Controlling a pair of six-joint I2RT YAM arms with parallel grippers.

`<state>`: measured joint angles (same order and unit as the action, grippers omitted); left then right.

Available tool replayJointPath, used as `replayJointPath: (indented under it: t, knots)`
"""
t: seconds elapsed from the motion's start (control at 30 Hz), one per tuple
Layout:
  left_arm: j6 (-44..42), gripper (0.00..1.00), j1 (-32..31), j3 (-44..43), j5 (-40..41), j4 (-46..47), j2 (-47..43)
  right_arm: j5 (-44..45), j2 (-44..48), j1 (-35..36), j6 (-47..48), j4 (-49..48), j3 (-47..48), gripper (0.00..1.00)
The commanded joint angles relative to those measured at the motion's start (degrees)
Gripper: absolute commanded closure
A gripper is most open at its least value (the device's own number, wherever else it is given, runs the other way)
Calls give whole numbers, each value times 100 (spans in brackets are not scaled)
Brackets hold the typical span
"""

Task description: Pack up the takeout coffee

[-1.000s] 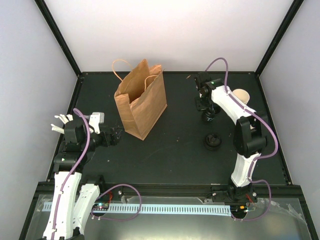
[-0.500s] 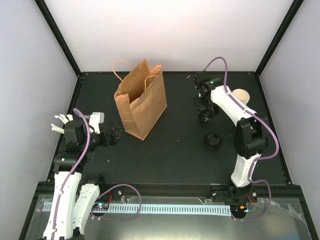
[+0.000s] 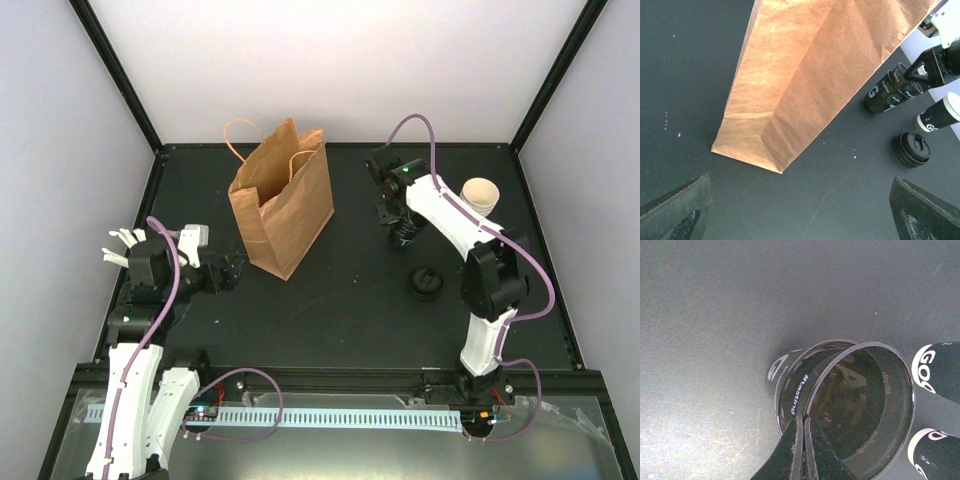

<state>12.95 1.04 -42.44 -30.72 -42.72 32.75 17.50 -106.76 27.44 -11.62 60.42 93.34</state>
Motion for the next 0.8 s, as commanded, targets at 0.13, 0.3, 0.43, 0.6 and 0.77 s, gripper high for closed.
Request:
replayJointPath:
  t: [0.13,0.3,0.43,0.6,0.77]
  knots:
    - [56,1,-7,16,-123,132,12,692,35,349,-228,319,399,99]
    - [56,1,-7,18,-129,123,3,996,16,460,-306,464,505,99]
    - [51,1,-4,17,-136,126,0,1187,24,565,-341,624,640,99]
    - [47,1,1,21,-135,119,-12,1318,24,652,-372,770,807,99]
    - [47,1,-2,8,-130,109,-23,1540,64,720,-394,927,980,99]
